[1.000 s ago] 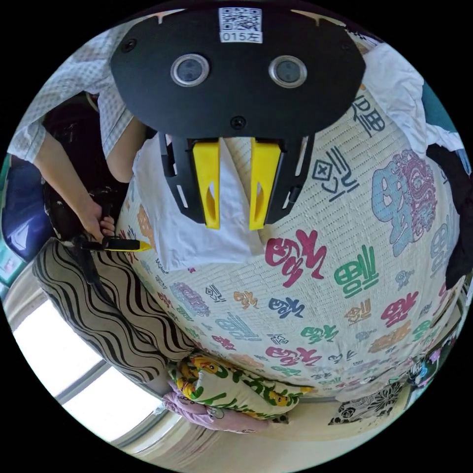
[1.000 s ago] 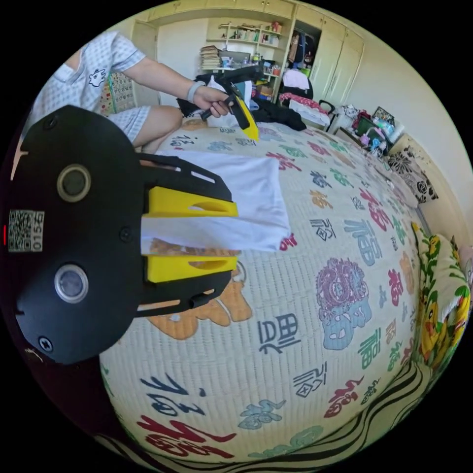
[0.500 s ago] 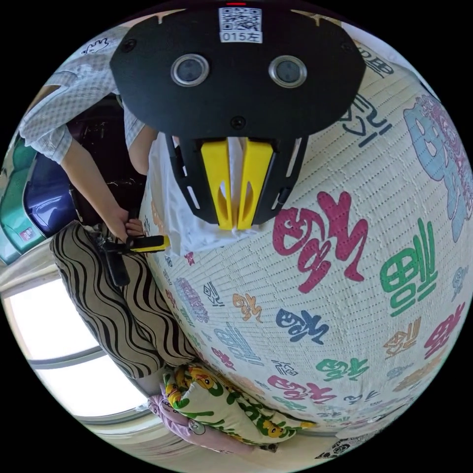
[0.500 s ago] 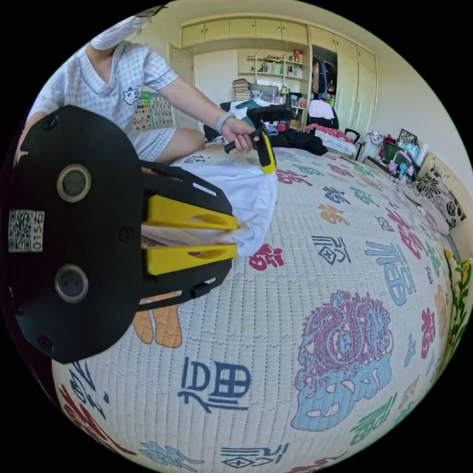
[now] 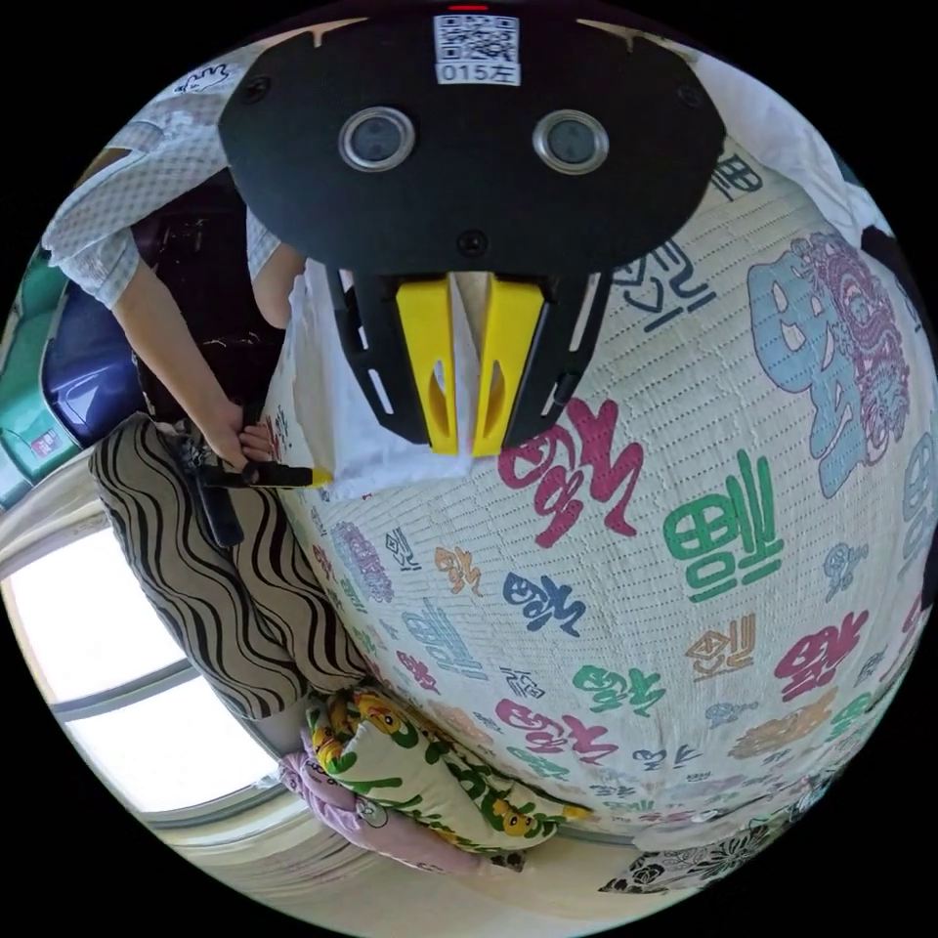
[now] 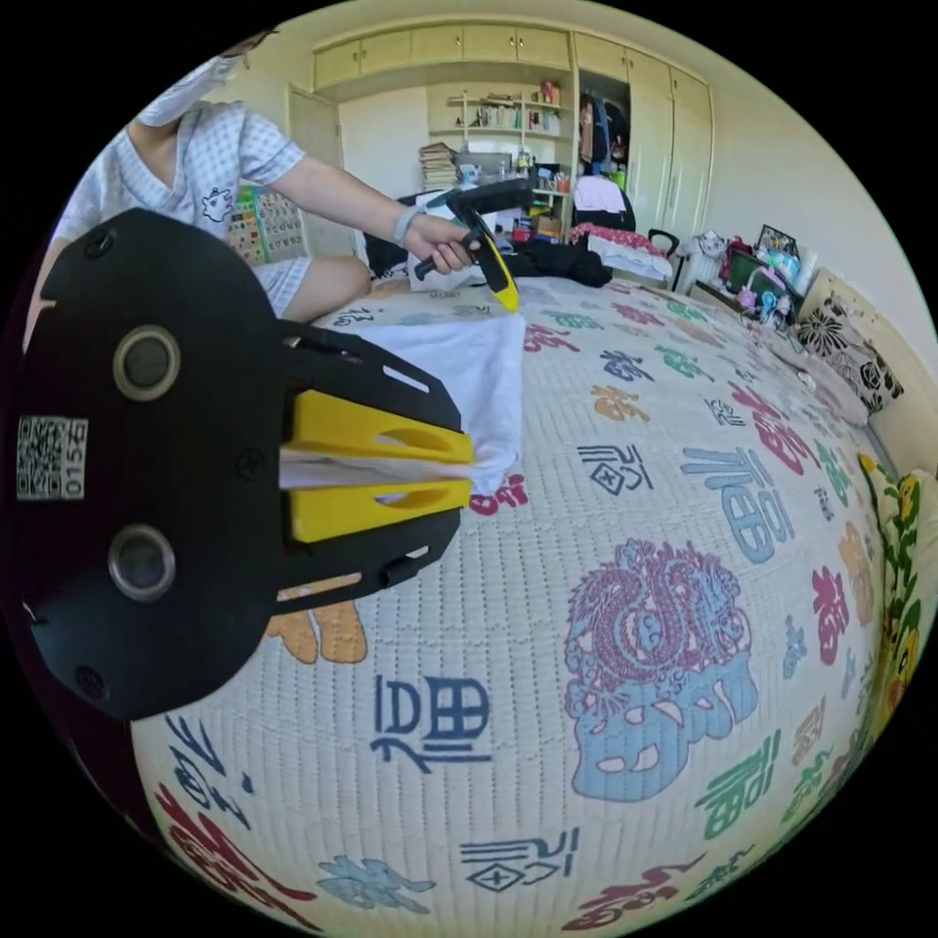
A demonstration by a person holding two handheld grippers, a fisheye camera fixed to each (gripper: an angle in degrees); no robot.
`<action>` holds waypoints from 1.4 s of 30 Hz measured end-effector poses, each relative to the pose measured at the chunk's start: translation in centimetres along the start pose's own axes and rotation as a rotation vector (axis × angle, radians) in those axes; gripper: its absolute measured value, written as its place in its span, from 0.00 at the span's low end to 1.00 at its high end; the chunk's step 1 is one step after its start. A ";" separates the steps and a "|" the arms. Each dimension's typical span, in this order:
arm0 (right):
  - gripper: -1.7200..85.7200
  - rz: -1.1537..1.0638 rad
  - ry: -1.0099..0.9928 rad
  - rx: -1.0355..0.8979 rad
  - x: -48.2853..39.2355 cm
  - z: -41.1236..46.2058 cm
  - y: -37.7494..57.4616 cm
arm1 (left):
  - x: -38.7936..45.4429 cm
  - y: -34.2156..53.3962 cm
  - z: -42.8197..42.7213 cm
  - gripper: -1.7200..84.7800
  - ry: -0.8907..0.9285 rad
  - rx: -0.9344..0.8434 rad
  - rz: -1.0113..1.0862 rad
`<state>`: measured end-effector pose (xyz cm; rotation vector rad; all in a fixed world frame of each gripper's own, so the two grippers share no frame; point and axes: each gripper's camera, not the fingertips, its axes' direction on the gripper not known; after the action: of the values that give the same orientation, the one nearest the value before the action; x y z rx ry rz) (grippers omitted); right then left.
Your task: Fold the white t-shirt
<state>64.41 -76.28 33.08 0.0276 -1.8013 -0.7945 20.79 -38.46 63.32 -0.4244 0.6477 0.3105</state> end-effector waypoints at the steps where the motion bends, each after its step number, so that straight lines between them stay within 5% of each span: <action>1: 0.08 0.011 0.014 0.006 -0.3 0.0 0.6 | 0.0 0.7 -0.1 0.09 -0.005 0.002 -0.019; 4: 0.10 -0.062 0.072 0.049 -2.7 -0.8 3.8 | 1.2 4.6 -1.6 0.09 0.125 0.049 0.062; 9: 0.09 -0.342 0.055 -0.033 -10.6 2.1 12.4 | 4.2 15.9 -1.8 0.07 0.023 -0.076 0.201; 12: 0.10 -0.513 0.047 -0.128 -16.4 7.8 17.1 | 4.8 21.7 -0.3 0.05 0.070 -0.113 0.184; 17: 0.12 -0.684 0.192 -0.350 -23.3 19.5 22.1 | 9.6 25.7 1.0 0.06 -0.041 -0.111 0.506; 22: 0.07 -0.660 0.535 -0.218 -24.9 23.7 23.7 | 12.3 26.2 1.8 0.09 -0.064 -0.136 0.717; 42: 0.01 -0.444 0.530 -0.317 -23.2 24.9 24.2 | 19.7 28.4 5.0 0.05 -0.065 -0.400 1.448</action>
<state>60.80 -36.07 22.35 0.4040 -1.1637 -1.2474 26.72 -8.51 46.37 -0.2508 0.7391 1.8409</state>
